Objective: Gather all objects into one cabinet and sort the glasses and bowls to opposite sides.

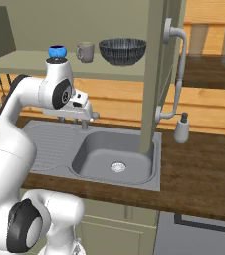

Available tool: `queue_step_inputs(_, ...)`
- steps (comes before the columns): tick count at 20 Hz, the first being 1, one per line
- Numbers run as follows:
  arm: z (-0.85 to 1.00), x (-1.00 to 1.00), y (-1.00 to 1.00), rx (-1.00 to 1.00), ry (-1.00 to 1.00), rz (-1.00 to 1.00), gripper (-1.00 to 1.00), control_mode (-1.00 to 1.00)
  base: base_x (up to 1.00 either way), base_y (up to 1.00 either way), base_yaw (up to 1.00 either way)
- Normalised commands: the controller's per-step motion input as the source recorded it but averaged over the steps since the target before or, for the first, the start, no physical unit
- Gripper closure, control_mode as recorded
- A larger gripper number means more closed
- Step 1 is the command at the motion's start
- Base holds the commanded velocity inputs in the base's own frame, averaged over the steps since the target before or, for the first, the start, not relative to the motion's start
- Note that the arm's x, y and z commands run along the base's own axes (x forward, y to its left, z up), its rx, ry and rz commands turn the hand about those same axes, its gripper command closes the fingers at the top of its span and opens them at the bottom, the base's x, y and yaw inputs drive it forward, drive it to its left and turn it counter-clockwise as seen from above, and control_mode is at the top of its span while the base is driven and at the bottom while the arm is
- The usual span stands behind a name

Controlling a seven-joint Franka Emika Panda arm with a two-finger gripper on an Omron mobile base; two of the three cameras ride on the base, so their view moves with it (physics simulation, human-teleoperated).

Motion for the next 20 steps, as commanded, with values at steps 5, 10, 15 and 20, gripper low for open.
queue_step_inputs(5,0.00,0.00,0.00,0.00,0.00,0.00,-1.00,1.00,0.00,0.00,0.00)
queue_step_inputs(10,0.00,0.00,0.00,0.00,0.00,0.00,-1.00,1.00,0.00,0.00,0.00)
queue_step_inputs(15,0.00,0.00,0.00,0.00,0.00,0.00,-1.00,1.00,-0.06,0.07,0.00)
queue_step_inputs(20,0.00,0.00,0.00,0.00,0.00,0.00,-1.00,1.00,-0.10,0.03,0.00)
